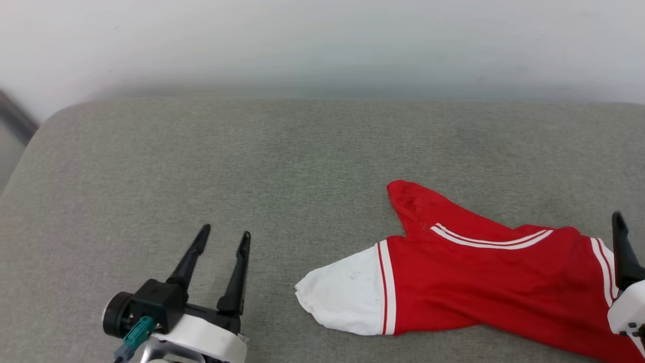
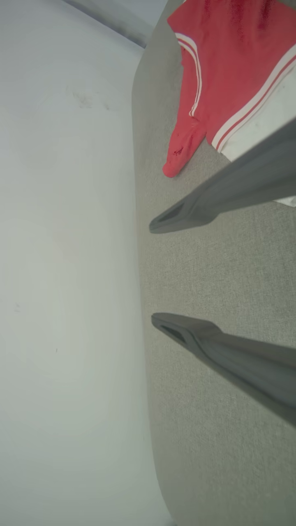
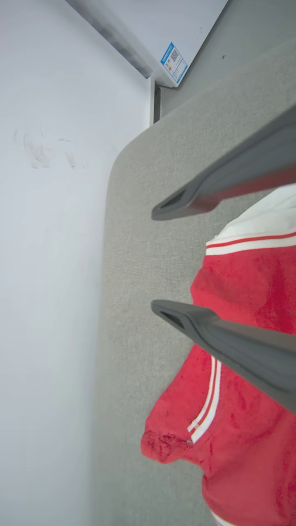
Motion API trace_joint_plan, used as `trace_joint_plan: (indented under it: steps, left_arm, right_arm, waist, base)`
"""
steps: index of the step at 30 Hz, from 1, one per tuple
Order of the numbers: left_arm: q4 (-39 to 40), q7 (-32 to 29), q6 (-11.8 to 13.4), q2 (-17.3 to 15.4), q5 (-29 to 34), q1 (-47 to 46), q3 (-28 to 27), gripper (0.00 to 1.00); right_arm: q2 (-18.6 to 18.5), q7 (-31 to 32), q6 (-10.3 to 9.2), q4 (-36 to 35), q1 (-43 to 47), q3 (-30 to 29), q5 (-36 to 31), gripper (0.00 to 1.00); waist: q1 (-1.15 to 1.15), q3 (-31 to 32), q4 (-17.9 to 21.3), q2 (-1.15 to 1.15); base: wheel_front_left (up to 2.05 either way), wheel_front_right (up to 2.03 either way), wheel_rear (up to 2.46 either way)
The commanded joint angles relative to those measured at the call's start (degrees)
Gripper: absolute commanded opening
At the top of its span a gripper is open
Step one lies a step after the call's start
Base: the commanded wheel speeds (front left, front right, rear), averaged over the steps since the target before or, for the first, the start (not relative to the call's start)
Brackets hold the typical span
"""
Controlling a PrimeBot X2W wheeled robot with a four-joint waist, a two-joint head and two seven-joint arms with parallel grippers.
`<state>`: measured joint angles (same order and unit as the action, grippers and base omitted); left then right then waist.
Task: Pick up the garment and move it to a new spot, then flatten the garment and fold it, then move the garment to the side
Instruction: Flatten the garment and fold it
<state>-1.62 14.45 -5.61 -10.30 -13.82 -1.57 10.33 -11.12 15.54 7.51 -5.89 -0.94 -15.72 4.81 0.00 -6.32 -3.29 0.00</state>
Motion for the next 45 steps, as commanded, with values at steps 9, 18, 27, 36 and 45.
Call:
trace_joint_plan:
  steps: [9, 18, 27, 36, 45]
  left_arm:
    - [0.7, -16.5, -1.7, -4.6, -5.9, -3.3, 6.5, 1.0]
    - [3.5, -43.9, -1.8, -10.6, -11.1, -8.6, 12.3, 1.0]
    - [-0.2, -51.9, -1.1, -12.2, -10.7, -9.4, 14.6, 1.0]
    - [-2.3, -49.7, 0.1, -11.0, -10.5, -9.3, 14.8, 0.0]
    - [0.0, -39.3, 4.7, -11.9, -9.0, -10.4, 8.5, 0.0]
  right_arm:
    - [6.9, -14.1, -0.04, -9.8, 3.8, 0.4, 6.4, 1.0]
    - [8.0, -17.8, -0.04, -10.1, 3.9, 1.4, 6.6, 1.0]
    - [8.3, -19.4, -0.04, -7.9, 2.6, 2.0, 6.8, 1.0]
    - [8.3, -19.3, -0.04, -5.9, 2.4, 1.9, 5.5, 1.0]
    - [7.1, -13.4, -0.04, -3.3, 4.4, 2.8, 5.2, 1.0]
  waist:
    - [0.0, -1.6, 3.9, 0.0]
    - [0.0, -6.6, 6.8, 0.0]
    - [0.0, -9.3, 8.7, 0.0]
    - [0.0, -9.3, 8.5, 0.0]
    - [0.0, -6.2, 6.5, 0.0]
  base:
    - [0.0, 0.0, 0.0]
    - [0.0, 0.0, 0.0]
    - [0.0, 0.0, 0.0]
    - [0.0, 0.0, 0.0]
    - [0.0, 0.0, 0.0]
